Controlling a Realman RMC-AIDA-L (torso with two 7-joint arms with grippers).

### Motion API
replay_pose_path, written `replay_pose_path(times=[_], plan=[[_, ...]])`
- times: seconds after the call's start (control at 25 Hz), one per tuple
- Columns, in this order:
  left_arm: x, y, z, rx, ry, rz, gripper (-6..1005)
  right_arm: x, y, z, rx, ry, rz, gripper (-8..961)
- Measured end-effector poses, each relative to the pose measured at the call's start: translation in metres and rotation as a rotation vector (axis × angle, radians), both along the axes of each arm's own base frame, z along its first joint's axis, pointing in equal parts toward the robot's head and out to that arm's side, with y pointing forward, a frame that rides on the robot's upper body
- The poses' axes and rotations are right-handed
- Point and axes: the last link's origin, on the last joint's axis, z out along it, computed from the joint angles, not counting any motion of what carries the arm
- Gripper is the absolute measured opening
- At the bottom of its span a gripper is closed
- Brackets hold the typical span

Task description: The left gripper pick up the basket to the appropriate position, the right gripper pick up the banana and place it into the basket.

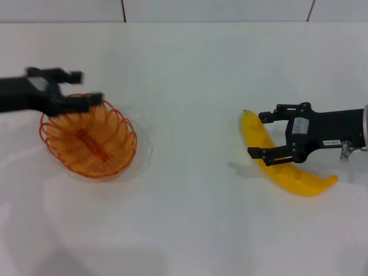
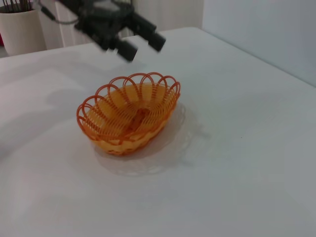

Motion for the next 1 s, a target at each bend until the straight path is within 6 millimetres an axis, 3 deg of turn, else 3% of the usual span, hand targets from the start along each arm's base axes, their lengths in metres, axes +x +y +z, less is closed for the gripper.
replay_pose_path(times=[0.32,0.48,0.64,1.0], plan=[[-0.017,0.007,0.058,0.064,-0.01,0.237,786,0.0,0.0,0.0,0.0,0.0,-0.001,876],[-0.024,0.01,0.072,0.051,0.039,0.311,786,0.001,-0.001,0.0,-0.001,0.0,-0.004,876],[-0.029,0.013,0.068,0.025,0.11,0.347,786,0.001,-0.001,0.0,-0.002,0.001,-0.004,876],[-0.029,0.023,0.04,-0.05,0.236,0.388,785,0.002,-0.001,-0.001,-0.003,-0.004,-0.008,877]])
